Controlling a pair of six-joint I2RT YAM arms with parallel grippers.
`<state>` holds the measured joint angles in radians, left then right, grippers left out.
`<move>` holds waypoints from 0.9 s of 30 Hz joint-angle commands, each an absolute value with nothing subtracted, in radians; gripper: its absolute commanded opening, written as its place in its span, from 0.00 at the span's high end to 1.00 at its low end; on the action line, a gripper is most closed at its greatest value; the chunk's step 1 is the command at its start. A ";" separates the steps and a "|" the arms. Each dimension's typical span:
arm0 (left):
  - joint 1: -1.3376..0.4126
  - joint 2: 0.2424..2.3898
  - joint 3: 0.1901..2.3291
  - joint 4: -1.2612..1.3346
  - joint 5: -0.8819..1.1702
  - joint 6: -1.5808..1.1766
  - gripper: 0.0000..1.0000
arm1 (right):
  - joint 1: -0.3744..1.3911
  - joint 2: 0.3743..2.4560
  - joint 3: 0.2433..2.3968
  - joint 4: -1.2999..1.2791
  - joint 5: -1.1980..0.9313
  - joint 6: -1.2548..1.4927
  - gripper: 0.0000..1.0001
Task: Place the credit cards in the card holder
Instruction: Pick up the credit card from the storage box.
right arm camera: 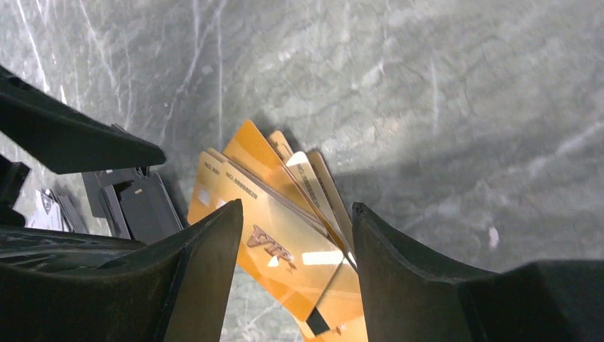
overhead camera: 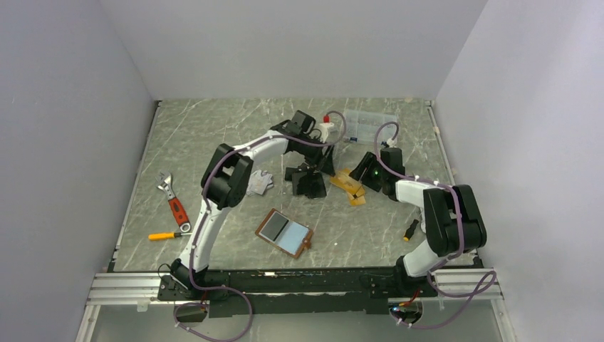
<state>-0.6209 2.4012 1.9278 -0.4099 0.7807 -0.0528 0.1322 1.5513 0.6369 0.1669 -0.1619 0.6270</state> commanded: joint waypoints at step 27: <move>-0.645 2.381 1.967 -0.488 0.797 0.053 0.32 | 0.169 1.360 0.514 0.153 -0.119 0.712 0.42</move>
<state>-0.6491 2.3852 1.9312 -0.4843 0.7811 0.0662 0.1822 1.3460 0.4191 0.2264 -0.1875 0.7532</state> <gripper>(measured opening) 0.687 0.577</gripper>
